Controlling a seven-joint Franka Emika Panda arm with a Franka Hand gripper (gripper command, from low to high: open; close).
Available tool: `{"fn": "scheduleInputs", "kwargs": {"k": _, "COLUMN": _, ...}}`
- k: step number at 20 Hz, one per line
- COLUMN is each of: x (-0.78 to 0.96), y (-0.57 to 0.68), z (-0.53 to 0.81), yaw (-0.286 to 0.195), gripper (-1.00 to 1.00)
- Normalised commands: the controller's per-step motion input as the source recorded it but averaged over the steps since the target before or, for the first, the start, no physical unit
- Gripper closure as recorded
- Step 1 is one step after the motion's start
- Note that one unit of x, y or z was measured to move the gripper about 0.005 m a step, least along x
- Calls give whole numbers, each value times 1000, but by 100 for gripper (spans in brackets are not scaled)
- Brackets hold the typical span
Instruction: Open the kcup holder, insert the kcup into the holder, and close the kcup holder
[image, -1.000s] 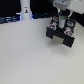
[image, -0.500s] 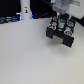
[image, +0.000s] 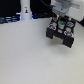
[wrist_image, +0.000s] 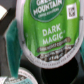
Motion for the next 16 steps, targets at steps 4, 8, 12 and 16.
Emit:
{"fn": "scheduleInputs", "kwargs": {"k": 4, "x": 148, "y": 24, "z": 307, "yaw": 94, "gripper": -100}}
{"fn": "scheduleInputs", "kwargs": {"k": 8, "x": 250, "y": -33, "z": 380, "yaw": 119, "gripper": -100}}
{"fn": "scheduleInputs", "kwargs": {"k": 12, "x": 383, "y": -217, "z": 476, "yaw": 122, "gripper": -100}}
{"fn": "scheduleInputs", "kwargs": {"k": 16, "x": 426, "y": -291, "z": 482, "yaw": 98, "gripper": -100}}
